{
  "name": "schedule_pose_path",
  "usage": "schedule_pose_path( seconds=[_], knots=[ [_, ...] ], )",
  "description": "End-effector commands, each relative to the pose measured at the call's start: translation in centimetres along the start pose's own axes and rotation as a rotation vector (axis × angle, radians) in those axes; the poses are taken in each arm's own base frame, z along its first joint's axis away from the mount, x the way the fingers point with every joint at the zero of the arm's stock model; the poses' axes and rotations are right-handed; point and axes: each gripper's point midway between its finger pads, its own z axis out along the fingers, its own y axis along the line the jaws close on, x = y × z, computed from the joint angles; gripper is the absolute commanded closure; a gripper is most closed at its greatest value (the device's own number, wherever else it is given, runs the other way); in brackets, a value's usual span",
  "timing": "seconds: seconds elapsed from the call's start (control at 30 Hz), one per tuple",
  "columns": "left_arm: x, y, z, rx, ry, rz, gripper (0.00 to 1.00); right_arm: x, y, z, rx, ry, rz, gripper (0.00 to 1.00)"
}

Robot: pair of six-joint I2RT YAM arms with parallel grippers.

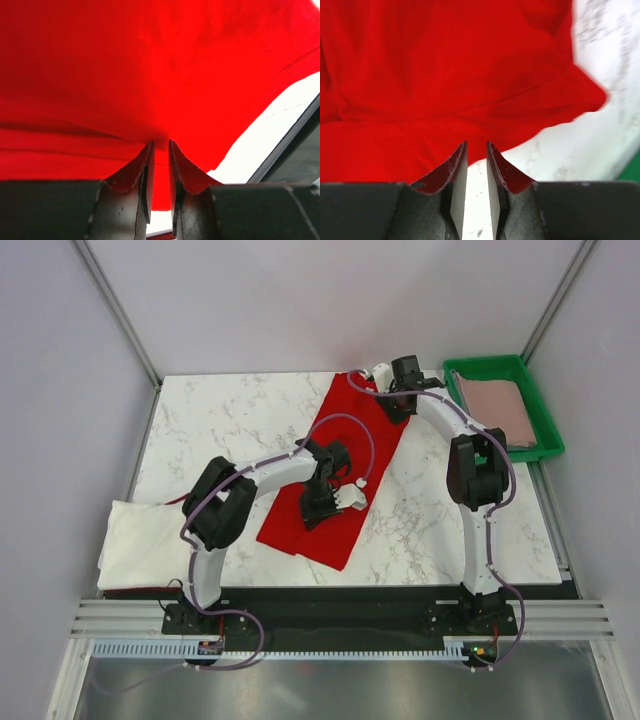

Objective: Fold and stack the t-shirts
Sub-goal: Fold the tshirt

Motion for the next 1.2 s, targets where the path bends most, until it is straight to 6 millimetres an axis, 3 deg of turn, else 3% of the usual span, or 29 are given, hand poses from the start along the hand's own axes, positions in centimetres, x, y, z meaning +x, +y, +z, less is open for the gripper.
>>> schedule_pose_path(
  seconds=[0.0,0.27,0.4,0.8,0.93,1.0,1.03,1.07,1.1,1.13,1.17],
  knots=[
    [-0.9,0.1,1.7,0.012,-0.037,0.010,0.76,1.4,1.9,1.3,-0.061,0.032,0.032,0.71],
    [-1.9,-1.6,3.9,0.075,-0.022,0.020,0.76,3.9,2.7,4.3,-0.102,0.110,0.005,0.71],
    [-2.8,-2.9,4.6,0.090,-0.011,0.059,0.76,4.1,2.9,5.5,-0.117,0.127,0.001,0.71],
    [-7.1,-5.7,4.6,0.124,-0.036,0.101,0.76,-0.4,3.2,7.4,-0.122,0.020,-0.018,0.69],
    [-8.0,-5.9,2.6,0.116,-0.056,0.089,0.75,-2.6,2.4,7.1,-0.101,-0.035,-0.017,0.69],
    [-7.5,-6.5,0.4,0.104,-0.042,0.075,0.74,-3.2,2.0,6.1,-0.076,-0.039,0.003,0.68],
    [-7.7,-6.6,-1.0,0.085,-0.064,0.079,0.74,-4.1,1.4,4.0,-0.060,-0.059,0.014,0.67],
    [-8.1,-7.1,-4.2,0.045,-0.127,0.084,0.73,-4.5,0.8,2.5,-0.052,-0.074,0.029,0.66],
    [-8.0,-7.1,-5.9,0.010,-0.153,0.082,0.72,-4.9,0.3,0.9,-0.043,-0.091,0.071,0.64],
    [-8.0,-7.1,-7.7,-0.025,-0.188,0.078,0.70,-6.1,-0.5,-2.6,-0.023,-0.144,0.099,0.63],
    [-8.1,-7.3,-9.6,-0.063,-0.231,0.047,0.69,-6.3,-1.2,-4.4,-0.032,-0.180,0.139,0.61]
  ],
)
